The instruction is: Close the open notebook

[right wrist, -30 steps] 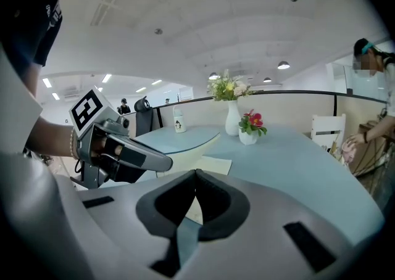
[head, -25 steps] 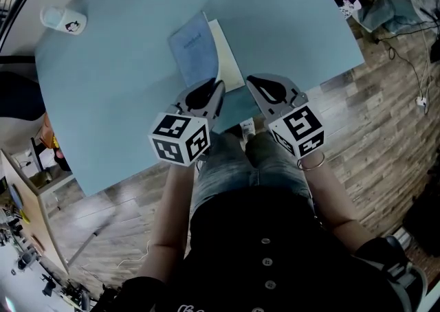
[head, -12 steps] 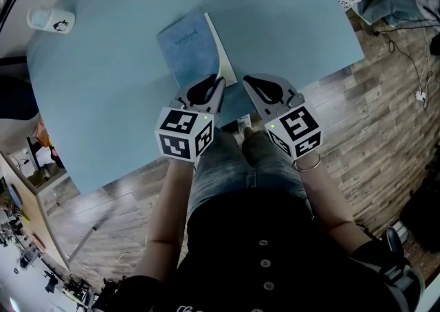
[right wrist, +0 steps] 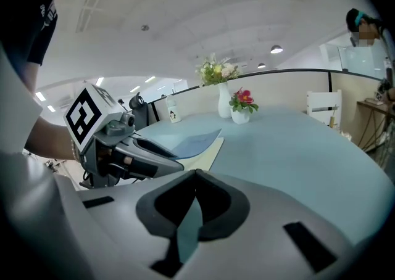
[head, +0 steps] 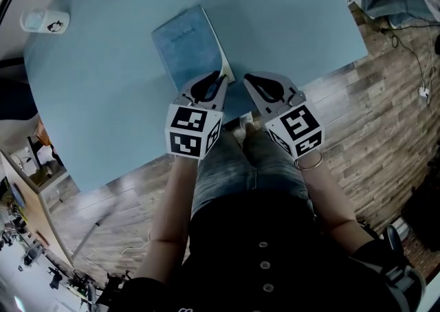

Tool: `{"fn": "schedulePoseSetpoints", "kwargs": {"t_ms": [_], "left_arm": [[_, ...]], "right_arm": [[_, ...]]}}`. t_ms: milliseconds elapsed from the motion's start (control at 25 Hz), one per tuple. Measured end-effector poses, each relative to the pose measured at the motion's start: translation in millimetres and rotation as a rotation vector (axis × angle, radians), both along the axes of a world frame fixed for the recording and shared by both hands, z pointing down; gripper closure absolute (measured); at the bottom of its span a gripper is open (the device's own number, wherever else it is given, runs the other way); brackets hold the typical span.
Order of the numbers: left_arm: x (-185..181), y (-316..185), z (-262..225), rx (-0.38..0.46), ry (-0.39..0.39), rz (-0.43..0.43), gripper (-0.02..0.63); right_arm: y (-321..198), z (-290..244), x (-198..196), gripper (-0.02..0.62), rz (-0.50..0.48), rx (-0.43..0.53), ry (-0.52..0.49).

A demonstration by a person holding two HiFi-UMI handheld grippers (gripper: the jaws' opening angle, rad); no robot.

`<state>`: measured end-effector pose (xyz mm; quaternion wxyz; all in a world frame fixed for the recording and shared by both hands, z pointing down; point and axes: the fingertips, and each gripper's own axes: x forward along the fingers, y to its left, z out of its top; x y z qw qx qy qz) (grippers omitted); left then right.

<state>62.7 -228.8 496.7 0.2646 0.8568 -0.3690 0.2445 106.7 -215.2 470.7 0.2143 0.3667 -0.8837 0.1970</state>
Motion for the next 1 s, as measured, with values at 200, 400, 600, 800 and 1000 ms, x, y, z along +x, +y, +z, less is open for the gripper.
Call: {"fn": "schedulePoseSetpoints", "kwargs": {"t_ms": [200, 400, 600, 800, 1000], "left_arm": [[3.8, -2.2, 7.3, -0.039, -0.020, 0.017, 0.542], [6.0, -2.2, 15.6, -0.064, -0.058, 0.037, 0.532], [10.2, 0.0, 22.1, -0.075, -0.088, 0.057, 0.526], [10.8, -0.4, 25.7, -0.067, -0.118, 0.060, 0.519], [11.9, 0.4, 25.5, -0.079, -0.105, 0.066, 0.511]], "right_arm": [[-4.4, 3.6, 4.9, 0.595, 0.007, 0.006, 0.006], [-6.9, 4.8, 2.5, 0.595, 0.004, 0.015, 0.005], [-6.8, 3.5, 3.4, 0.595, 0.008, 0.024, 0.009], [-6.8, 1.0, 4.1, 0.595, 0.010, 0.040, 0.021], [-4.9, -2.3, 7.1, 0.595, 0.017, 0.054, 0.027]]}}
